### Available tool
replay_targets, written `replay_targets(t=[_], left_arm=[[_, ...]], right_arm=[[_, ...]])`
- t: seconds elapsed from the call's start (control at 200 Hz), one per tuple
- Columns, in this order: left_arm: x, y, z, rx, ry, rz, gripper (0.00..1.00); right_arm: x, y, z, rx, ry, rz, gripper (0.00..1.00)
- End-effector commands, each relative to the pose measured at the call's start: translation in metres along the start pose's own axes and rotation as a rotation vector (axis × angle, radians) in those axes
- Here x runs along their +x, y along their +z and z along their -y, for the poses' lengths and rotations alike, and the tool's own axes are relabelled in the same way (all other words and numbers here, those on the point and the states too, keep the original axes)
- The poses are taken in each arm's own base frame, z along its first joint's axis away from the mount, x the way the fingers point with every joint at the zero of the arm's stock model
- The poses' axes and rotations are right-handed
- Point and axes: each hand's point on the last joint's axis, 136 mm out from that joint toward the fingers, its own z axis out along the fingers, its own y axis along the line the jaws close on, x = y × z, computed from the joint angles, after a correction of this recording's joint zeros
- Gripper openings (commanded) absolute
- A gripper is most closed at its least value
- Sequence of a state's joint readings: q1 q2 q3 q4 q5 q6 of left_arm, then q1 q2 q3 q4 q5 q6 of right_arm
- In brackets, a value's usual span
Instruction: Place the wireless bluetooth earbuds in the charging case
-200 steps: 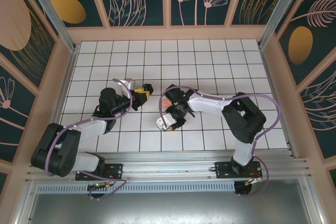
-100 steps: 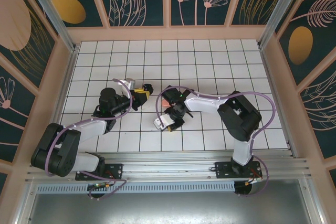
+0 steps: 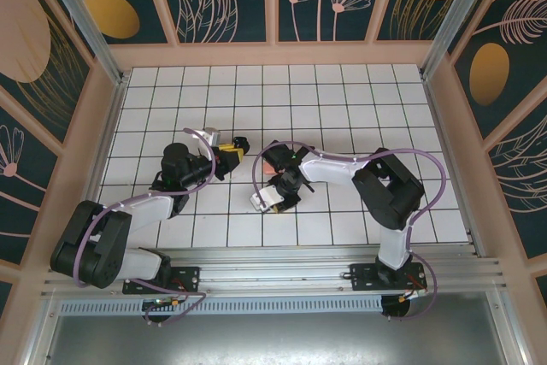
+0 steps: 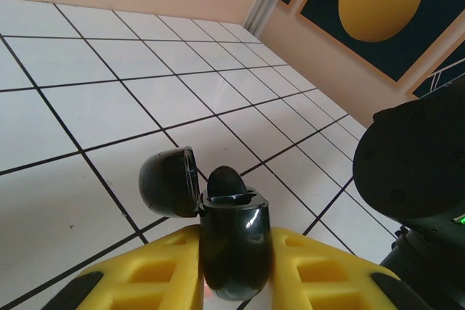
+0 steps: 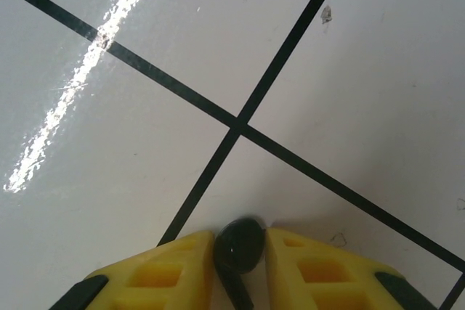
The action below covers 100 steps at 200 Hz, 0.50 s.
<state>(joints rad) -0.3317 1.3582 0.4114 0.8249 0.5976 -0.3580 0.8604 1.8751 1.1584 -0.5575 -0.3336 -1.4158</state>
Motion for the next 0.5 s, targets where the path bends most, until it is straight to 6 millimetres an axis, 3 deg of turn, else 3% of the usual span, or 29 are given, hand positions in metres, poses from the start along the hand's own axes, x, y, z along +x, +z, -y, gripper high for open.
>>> replay_targets(t=[0.0, 0.12, 0.245, 0.365, 0.495], left_arm=[[-0.006, -0.001, 0.005, 0.024, 0.046, 0.011, 0.24], [-0.006, -0.004, 0.006, 0.023, 0.078, 0.027, 0.24], [-0.007, -0.009, 0.011, 0.037, 0.143, 0.059, 0.24], [-0.010, -0.015, 0.018, 0.059, 0.224, 0.105, 0.24], [-0.016, -0.015, 0.028, 0.102, 0.285, 0.151, 0.23]], right_arm=[[0.004, 0.005, -0.005, -0.013, 0.026, -0.022, 0.21], [-0.001, 0.000, -0.001, 0.014, 0.048, 0.011, 0.18], [-0.021, -0.018, 0.010, 0.074, 0.107, 0.150, 0.16], [-0.042, -0.053, 0.027, 0.179, 0.195, 0.354, 0.16], [-0.057, -0.107, 0.040, 0.304, 0.275, 0.617, 0.15]])
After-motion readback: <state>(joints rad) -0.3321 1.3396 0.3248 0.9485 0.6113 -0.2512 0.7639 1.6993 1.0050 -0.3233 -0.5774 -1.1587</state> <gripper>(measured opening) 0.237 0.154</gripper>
